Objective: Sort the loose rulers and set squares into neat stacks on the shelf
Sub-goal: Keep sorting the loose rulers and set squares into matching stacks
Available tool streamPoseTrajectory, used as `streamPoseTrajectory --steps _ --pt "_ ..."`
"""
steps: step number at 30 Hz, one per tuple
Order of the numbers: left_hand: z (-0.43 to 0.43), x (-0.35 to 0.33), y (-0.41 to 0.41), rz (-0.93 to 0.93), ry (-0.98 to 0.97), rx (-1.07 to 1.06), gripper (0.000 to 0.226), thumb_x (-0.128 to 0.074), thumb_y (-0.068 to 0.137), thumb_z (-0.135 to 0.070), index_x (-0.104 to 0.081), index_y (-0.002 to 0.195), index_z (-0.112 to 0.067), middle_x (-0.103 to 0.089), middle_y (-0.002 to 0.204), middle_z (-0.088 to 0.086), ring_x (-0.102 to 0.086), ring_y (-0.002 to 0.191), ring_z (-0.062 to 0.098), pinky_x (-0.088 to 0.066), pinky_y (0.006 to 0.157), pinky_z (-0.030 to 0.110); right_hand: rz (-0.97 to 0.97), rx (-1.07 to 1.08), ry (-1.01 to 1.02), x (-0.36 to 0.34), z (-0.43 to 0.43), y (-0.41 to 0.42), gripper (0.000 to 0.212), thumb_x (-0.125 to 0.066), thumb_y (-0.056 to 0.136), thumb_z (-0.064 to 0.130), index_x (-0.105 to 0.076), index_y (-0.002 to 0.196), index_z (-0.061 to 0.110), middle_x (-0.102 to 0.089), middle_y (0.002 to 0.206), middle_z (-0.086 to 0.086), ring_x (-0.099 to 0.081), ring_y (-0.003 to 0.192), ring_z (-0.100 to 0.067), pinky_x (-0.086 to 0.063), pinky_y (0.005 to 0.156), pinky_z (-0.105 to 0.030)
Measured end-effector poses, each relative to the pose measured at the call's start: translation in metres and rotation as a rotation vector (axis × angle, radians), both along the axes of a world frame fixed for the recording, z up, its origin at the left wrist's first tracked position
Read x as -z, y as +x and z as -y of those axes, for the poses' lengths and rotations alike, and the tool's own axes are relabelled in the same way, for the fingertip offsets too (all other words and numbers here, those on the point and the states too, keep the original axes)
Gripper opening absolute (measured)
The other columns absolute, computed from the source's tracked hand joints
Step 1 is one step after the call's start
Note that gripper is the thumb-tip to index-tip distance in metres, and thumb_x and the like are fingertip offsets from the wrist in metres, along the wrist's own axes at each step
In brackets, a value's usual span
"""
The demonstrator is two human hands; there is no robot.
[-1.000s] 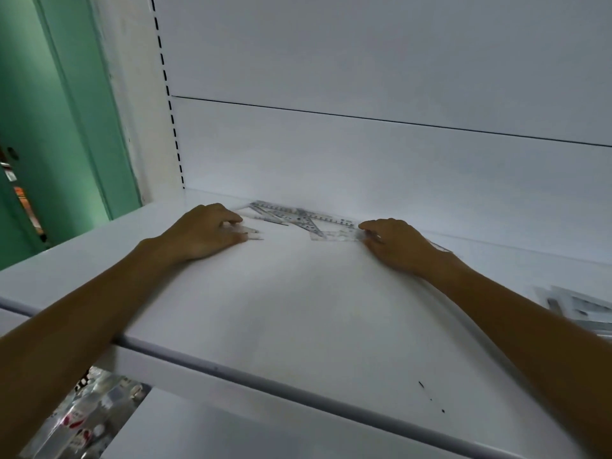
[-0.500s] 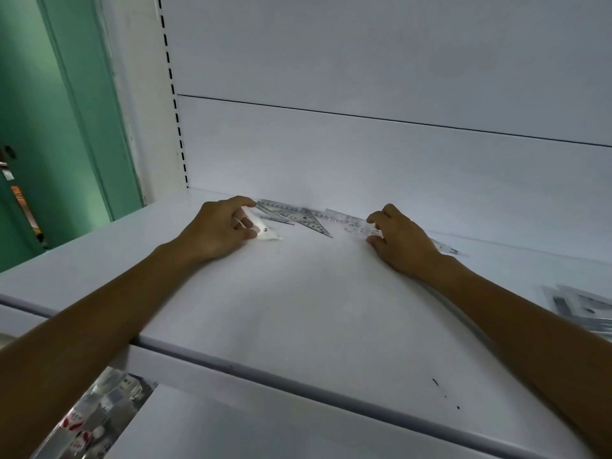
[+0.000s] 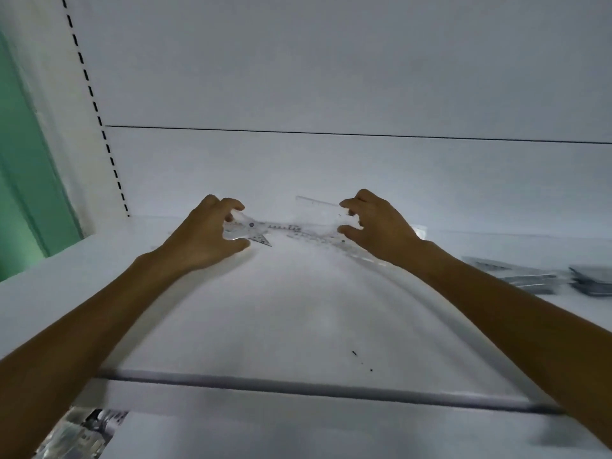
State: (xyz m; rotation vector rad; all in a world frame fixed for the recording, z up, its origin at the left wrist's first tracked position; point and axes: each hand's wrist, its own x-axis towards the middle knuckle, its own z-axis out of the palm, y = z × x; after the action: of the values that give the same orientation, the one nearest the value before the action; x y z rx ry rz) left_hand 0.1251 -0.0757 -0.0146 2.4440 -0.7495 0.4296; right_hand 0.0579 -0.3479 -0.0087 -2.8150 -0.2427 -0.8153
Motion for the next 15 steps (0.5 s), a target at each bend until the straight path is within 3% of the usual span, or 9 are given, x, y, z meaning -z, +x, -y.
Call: streamPoseTrajectory --steps 4,7,10,15 --pt "0.056 -0.012 -0.022 0.021 -0.015 0.173 0.055 -0.072 0.075 -0.032 -0.048 0.125 -0.027 -0.052 0.102 -0.006 -0.055 0.07 0.003 -0.036 0.064 0.012 0.087 0.068 0.047 -0.011 0.037 -0.037 0.04 -0.062 0.086 0.025 -0.055 0.122 0.009 -0.055 0.109 -0.007 -0.056 0.086 -0.021 -0.045 0.075 -0.032" --pt "0.11 -0.022 -0.045 -0.005 -0.013 0.315 0.068 -0.071 0.072 -0.041 -0.037 0.13 -0.032 -0.052 0.105 -0.018 -0.059 0.076 0.001 -0.039 0.067 0.016 0.144 0.163 0.077 -0.017 0.078 -0.075 0.044 -0.063 0.086 0.026 -0.052 0.126 0.014 -0.056 0.108 -0.002 -0.055 0.083 -0.014 -0.043 0.074 -0.027" --pt "0.168 -0.026 -0.073 -0.016 -0.026 0.392 0.071 -0.075 0.065 -0.043 -0.036 0.123 -0.032 -0.05 0.1 -0.03 -0.058 0.077 -0.007 -0.042 0.069 0.019 0.18 0.265 0.096 -0.022 0.125 -0.12 0.047 -0.064 0.084 0.025 -0.05 0.127 0.015 -0.058 0.105 0.001 -0.052 0.081 -0.01 -0.042 0.075 -0.026" --pt "0.259 -0.024 -0.121 0.042 -0.049 0.521 0.065 -0.076 0.063 -0.046 -0.047 0.119 -0.03 -0.049 0.105 -0.02 -0.057 0.078 -0.006 -0.039 0.066 0.012 0.168 0.396 0.1 -0.026 0.205 -0.189 0.039 -0.067 0.082 0.024 -0.056 0.118 0.011 -0.061 0.103 -0.003 -0.055 0.081 -0.013 -0.045 0.077 -0.029"
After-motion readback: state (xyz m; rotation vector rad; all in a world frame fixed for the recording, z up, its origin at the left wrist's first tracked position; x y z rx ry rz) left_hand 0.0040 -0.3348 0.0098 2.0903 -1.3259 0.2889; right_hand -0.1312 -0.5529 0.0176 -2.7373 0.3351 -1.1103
